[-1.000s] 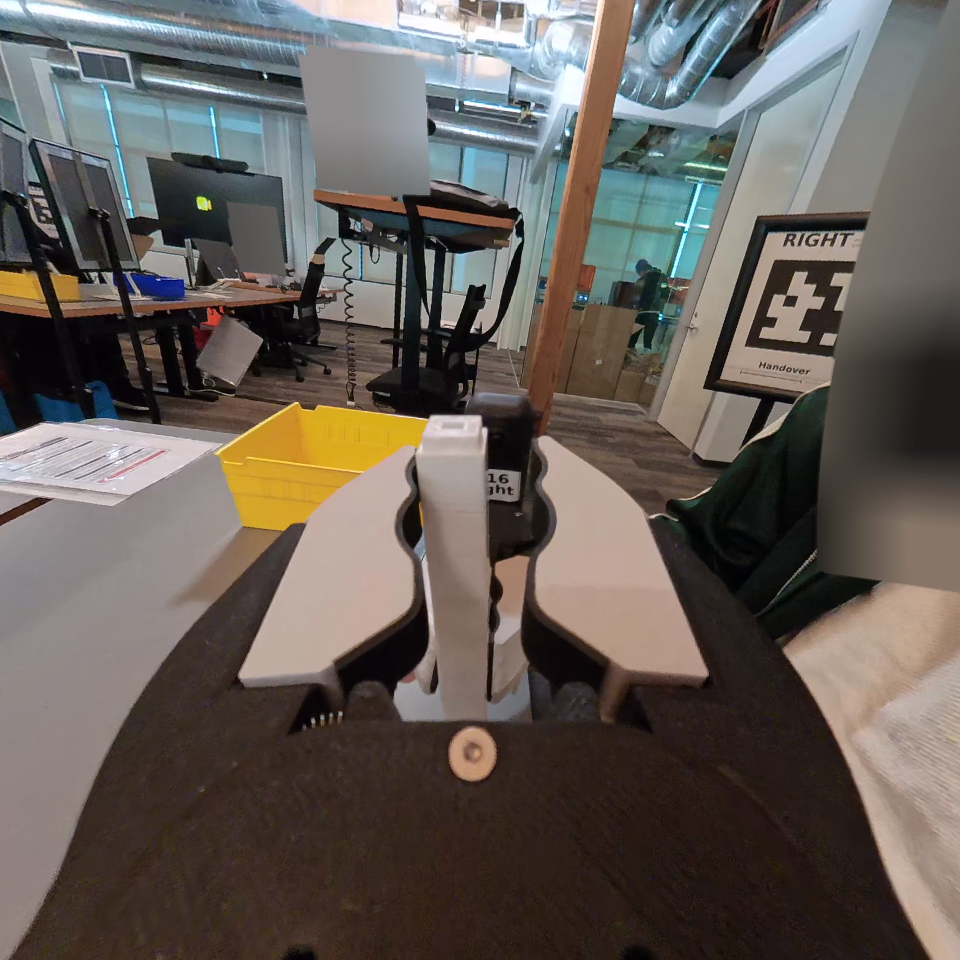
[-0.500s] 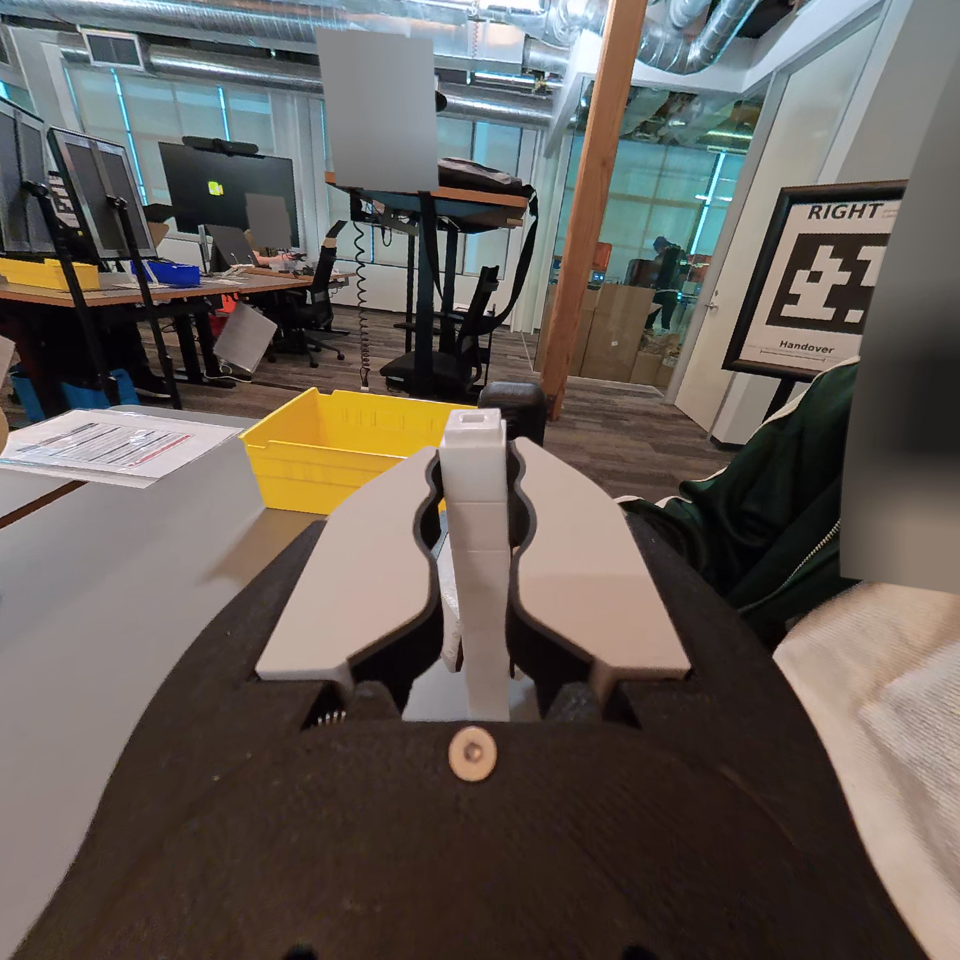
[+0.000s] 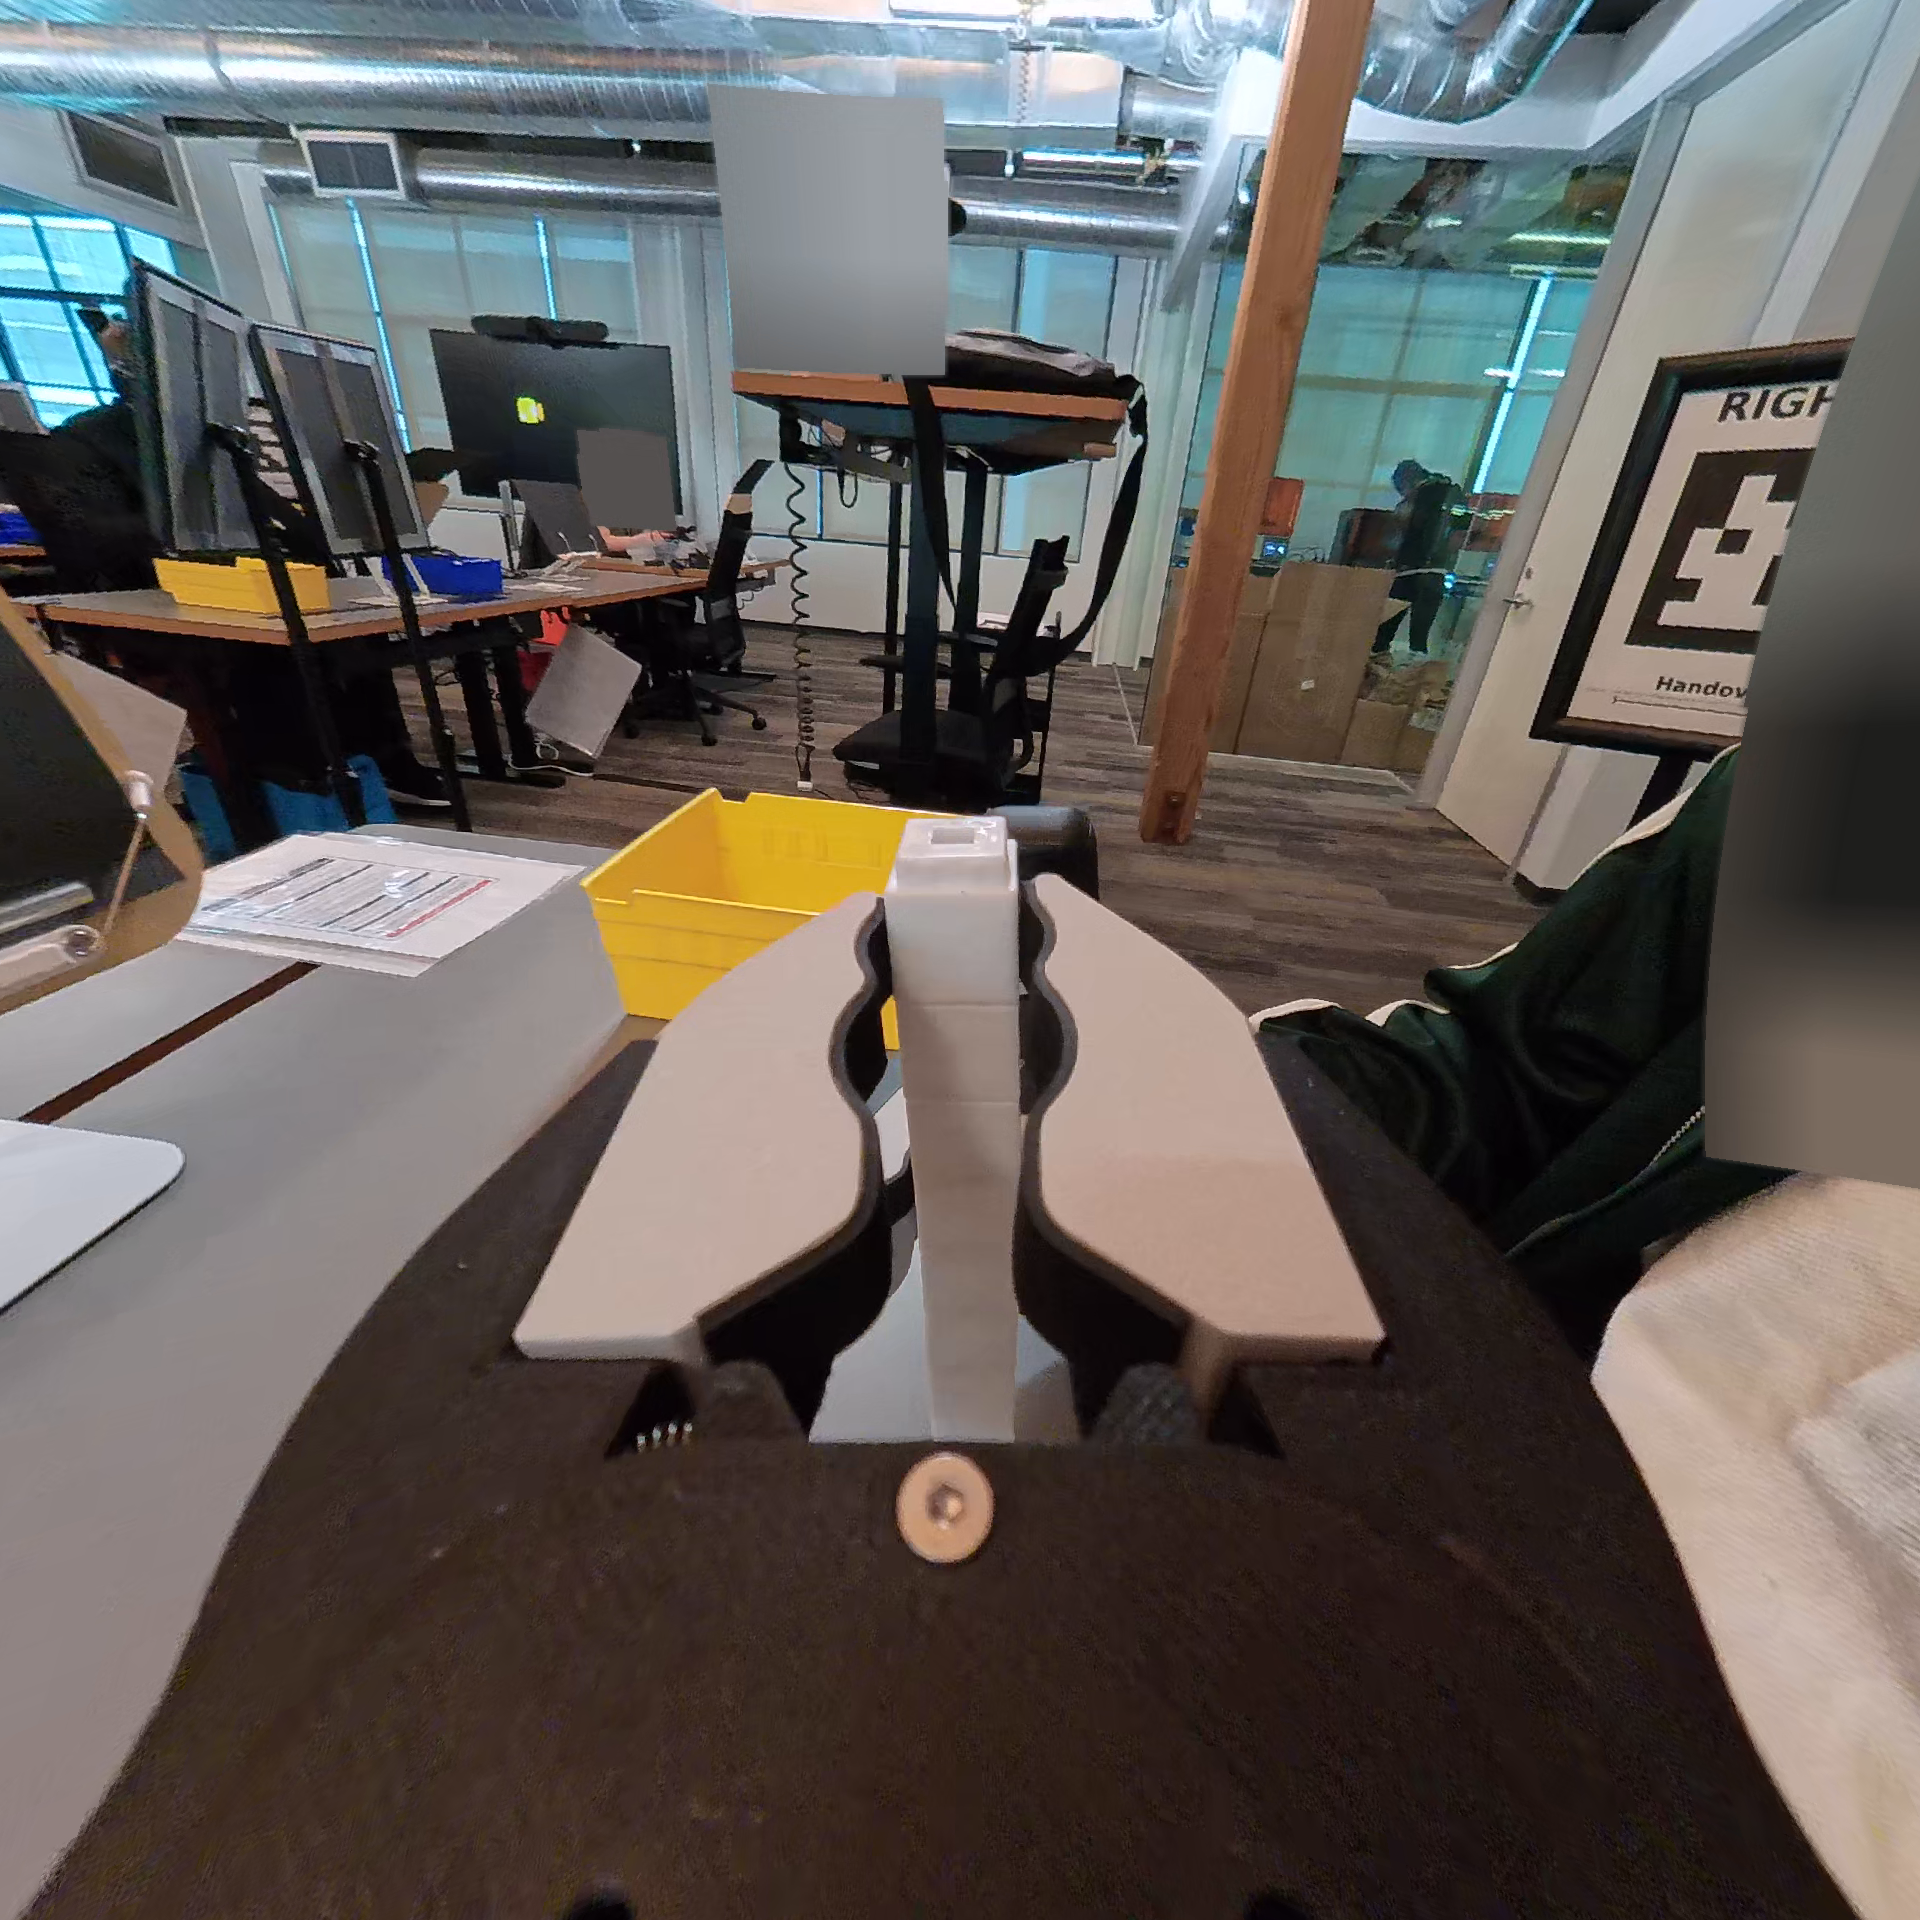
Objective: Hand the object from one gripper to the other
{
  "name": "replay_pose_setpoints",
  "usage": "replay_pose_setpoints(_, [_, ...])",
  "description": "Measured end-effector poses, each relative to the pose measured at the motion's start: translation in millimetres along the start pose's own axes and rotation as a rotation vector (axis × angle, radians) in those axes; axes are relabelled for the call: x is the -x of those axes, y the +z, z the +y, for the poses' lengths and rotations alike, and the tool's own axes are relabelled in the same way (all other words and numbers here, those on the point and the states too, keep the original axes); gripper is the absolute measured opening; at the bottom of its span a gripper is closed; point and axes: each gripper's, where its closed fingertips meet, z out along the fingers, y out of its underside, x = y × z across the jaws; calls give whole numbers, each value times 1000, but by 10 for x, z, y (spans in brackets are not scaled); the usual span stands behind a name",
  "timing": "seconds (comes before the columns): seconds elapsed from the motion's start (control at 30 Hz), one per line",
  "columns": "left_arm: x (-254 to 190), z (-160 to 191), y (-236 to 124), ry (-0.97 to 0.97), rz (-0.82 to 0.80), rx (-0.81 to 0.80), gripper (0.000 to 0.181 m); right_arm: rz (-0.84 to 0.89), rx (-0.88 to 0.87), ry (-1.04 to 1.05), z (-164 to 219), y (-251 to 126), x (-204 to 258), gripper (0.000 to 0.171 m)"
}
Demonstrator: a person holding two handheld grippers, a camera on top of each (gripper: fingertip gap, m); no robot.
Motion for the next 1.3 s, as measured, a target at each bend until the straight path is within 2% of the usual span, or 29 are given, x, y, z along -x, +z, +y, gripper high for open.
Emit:
replay_pose_setpoints(0.17, [46, -110, -108, 9, -27, -18, 23, 24, 39, -31, 99, 14, -53, 70])
replay_pose_setpoints(0.33, [36, -166, -143, 19, -34, -24, 23, -4, 92, -60, 227, 120, 44, 66])
replay_pose_setpoints(0.47, [-9, -189, -132, 11, -17, -33, 23, -16, 132, -94, 324, 198, 108, 57])
replay_pose_setpoints(0.67, [-64, -186, -98, 25, -6, -22, 23, -37, 131, -104, 332, 219, 168, 34])
replay_pose_setpoints(0.93, [-116, -203, -78, 24, 11, -28, 23, -47, 103, -98, 290, 215, 188, 24])
replay_pose_setpoints(1.17, [-103, -226, -91, 48, -13, -36, 24, -58, 94, -92, 278, 228, 214, 24])
replay_pose_setpoints(1.3, [-79, -209, -70, 69, -47, -19, 45, -60, 73, -87, 238, 226, 222, 23])
